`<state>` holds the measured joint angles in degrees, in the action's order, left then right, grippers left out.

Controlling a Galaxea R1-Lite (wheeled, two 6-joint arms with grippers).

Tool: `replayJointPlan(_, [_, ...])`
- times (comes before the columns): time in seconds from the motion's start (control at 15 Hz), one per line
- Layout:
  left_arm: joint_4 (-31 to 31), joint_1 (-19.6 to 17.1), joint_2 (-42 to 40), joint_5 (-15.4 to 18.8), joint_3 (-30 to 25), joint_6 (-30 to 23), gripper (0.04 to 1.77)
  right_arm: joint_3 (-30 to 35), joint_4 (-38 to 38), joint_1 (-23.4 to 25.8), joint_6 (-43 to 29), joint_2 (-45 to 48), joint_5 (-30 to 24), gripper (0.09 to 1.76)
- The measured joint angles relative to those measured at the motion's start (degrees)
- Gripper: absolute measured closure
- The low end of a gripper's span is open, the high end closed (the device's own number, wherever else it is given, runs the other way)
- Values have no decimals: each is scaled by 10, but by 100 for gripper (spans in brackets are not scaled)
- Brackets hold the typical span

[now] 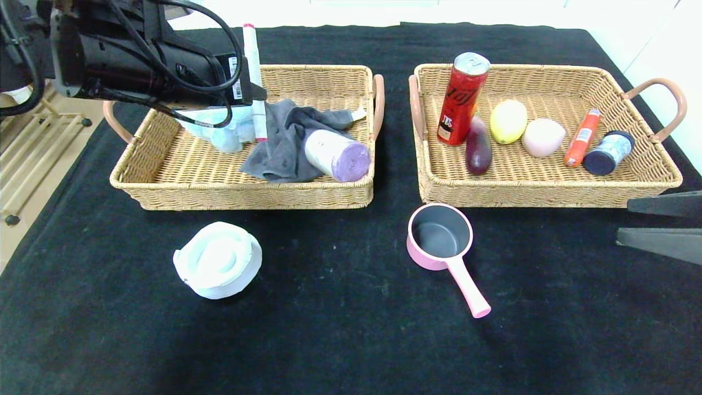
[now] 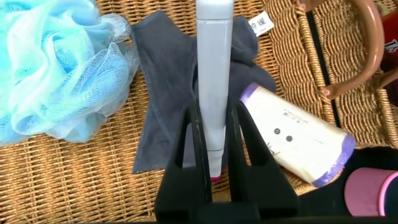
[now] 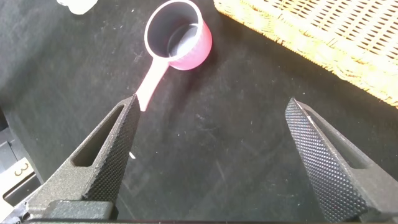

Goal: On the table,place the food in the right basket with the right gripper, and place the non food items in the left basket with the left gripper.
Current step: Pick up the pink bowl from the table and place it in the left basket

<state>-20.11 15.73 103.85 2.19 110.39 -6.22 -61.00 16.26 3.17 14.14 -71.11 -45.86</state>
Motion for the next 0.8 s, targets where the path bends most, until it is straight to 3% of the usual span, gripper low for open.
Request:
replayJointPlan(0.2, [0,-9,3,2,-3,0,147,0,0,-1,0,0,0,14])
replayJointPlan(0.47, [0,-10,3,15,-8,-1,92,0,0,-1,0,0,0,14])
replayJointPlan(0.8, [0,-11,0,16,-10,-2,53,0,0,0,0,0,0,14])
